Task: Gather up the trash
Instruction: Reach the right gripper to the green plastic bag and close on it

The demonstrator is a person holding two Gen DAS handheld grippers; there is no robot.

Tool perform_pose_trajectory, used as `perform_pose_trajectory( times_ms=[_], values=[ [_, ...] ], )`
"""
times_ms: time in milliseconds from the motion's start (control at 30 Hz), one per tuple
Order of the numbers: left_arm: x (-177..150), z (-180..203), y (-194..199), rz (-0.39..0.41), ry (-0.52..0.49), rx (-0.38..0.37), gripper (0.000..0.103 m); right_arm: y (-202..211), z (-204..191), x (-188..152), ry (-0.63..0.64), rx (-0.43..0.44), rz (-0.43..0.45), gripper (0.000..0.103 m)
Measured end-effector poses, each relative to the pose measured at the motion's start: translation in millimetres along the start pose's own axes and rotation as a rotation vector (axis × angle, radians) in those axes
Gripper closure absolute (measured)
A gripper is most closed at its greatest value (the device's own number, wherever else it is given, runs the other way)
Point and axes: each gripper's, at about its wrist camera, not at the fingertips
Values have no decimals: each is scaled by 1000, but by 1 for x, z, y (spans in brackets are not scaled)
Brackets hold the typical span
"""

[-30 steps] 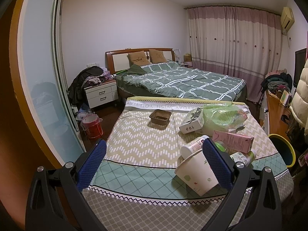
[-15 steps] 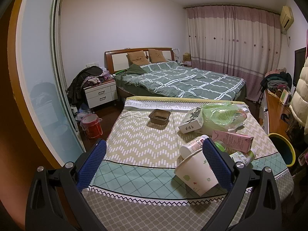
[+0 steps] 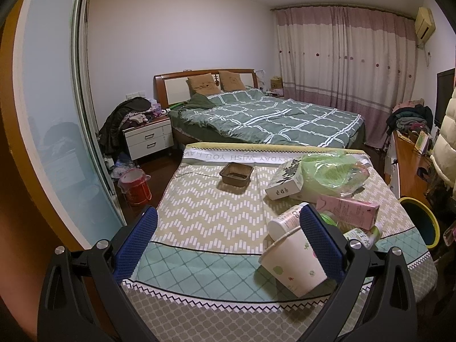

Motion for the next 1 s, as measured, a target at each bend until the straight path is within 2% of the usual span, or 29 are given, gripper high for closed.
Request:
perform_pose_trajectory(
  times_ms=[300,500,567,633,800,867,933,1000],
  values=[
    [4,-9,-31,-23,4,0,5,-72,-46,26,41,83,-63,6],
    [5,-11,-54,-49,-1,4,5,-136,-75,39,77,75,-116,6],
    [5,-11,-60,-55,-2,2,5,-154,-80,42,78,74,-136,8],
    [5,-12,-67,-63,-3,2,5,-172,-86,44,82,74,-172,18],
    [5,-11,-78,-78,-1,-6,5,-201,-96,44,83,72,-227,21],
    [5,-11,-83,-85,0,-10,5,-206,-97,42,80,78,-239,28],
    [4,-11,-87,-90,1,-14,5,-206,-99,41,86,73,-238,50],
    [2,-12,-89,-92,4,-15,5,-205,-100,40,88,79,-232,60]
  ],
)
Point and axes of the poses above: each gripper's, at about its wrist camera, not at the fingertips, and y roughly against the way its jaws point, z to its right, x to its top, and after that the axes turned 5 degrees about -y, right-handed
